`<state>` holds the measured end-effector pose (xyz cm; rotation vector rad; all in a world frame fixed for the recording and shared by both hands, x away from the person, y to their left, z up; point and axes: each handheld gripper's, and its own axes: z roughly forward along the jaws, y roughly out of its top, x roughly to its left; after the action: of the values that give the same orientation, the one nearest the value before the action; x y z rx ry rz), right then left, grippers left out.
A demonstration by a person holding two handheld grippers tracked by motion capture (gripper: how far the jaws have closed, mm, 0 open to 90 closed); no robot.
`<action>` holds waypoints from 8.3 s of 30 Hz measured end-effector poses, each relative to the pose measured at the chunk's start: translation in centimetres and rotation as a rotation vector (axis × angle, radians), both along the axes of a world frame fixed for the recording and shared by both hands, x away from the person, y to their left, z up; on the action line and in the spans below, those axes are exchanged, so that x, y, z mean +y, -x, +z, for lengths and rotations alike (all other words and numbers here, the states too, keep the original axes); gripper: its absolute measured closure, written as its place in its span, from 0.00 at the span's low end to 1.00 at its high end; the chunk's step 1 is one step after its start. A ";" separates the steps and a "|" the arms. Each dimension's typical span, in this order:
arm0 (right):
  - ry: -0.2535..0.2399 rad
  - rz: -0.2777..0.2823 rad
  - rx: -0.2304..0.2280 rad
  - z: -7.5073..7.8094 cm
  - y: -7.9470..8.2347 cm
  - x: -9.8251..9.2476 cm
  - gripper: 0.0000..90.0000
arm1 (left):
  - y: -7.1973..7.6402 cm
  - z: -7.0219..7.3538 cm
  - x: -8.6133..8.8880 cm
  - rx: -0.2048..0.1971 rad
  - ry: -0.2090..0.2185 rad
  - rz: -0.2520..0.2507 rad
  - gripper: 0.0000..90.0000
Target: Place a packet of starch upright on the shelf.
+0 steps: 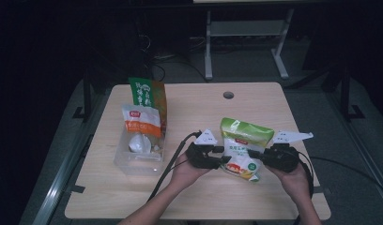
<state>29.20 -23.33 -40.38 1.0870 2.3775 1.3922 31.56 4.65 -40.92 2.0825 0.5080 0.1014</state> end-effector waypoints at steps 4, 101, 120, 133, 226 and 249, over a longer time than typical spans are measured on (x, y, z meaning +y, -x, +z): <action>0.001 -0.003 -0.004 0.2 0.1 0.2 0.95 | 0.4 -0.1 0.9 0.001 -0.007 0.003 0.59; -0.057 0.344 -0.100 11.4 -5.5 19.8 0.96 | 9.0 -1.7 8.6 -0.049 -0.045 -0.072 0.30; -0.076 0.418 -0.068 10.1 -6.5 24.9 0.96 | 9.0 -1.6 9.0 -0.064 -0.036 -0.050 0.30; -0.073 0.471 -0.051 9.1 -6.9 27.7 0.96 | 9.1 -1.6 9.1 -0.053 -0.037 -0.047 0.30; 0.006 0.552 0.056 4.5 -8.3 26.0 0.69 | 8.1 -1.9 9.5 -0.003 -0.043 -0.017 0.33; 0.021 0.423 0.097 4.7 -9.8 18.7 0.51 | 7.6 -1.7 9.9 -0.026 -0.061 0.016 0.30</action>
<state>39.02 -4.66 -35.66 0.6818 2.8034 1.4557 23.99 14.59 -42.58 2.1338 0.5113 0.1549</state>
